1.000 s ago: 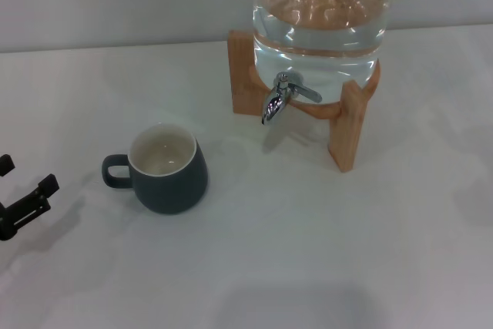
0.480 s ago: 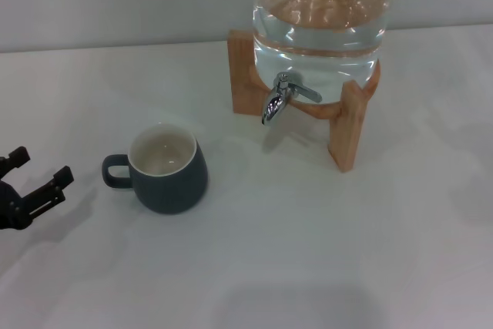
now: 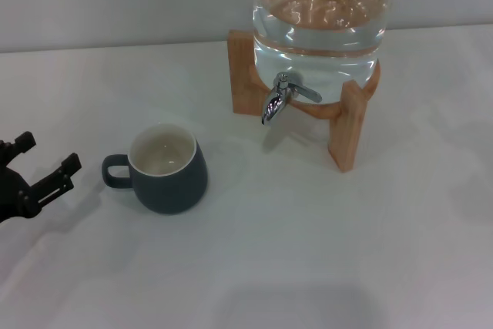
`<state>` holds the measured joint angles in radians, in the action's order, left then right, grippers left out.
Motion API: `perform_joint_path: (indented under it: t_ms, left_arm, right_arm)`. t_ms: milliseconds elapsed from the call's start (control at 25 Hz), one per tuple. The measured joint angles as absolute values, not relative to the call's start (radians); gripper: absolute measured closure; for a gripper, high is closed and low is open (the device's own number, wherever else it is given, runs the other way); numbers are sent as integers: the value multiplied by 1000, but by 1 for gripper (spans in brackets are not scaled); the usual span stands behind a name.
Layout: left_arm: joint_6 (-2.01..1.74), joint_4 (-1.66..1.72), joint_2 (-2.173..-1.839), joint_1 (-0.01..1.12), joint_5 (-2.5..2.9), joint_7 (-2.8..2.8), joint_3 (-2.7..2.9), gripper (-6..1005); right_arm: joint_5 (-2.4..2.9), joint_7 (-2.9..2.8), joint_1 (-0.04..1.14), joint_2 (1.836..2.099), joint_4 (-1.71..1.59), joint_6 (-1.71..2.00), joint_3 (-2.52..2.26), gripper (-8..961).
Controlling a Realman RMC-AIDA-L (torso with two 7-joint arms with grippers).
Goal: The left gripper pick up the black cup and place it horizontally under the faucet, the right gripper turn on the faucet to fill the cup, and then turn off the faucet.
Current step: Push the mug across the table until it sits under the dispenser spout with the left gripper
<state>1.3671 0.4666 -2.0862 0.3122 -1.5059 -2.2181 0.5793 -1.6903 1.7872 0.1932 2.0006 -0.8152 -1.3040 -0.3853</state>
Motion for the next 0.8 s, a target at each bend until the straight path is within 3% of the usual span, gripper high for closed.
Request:
perform_joint_path:
  t_ms: [800]
  left_arm:
    - [1366, 230, -2088, 322, -1617, -2493, 570, 109]
  right_arm:
    - [-1690, 1789, 218, 1991, -802, -1292, -385, 111]
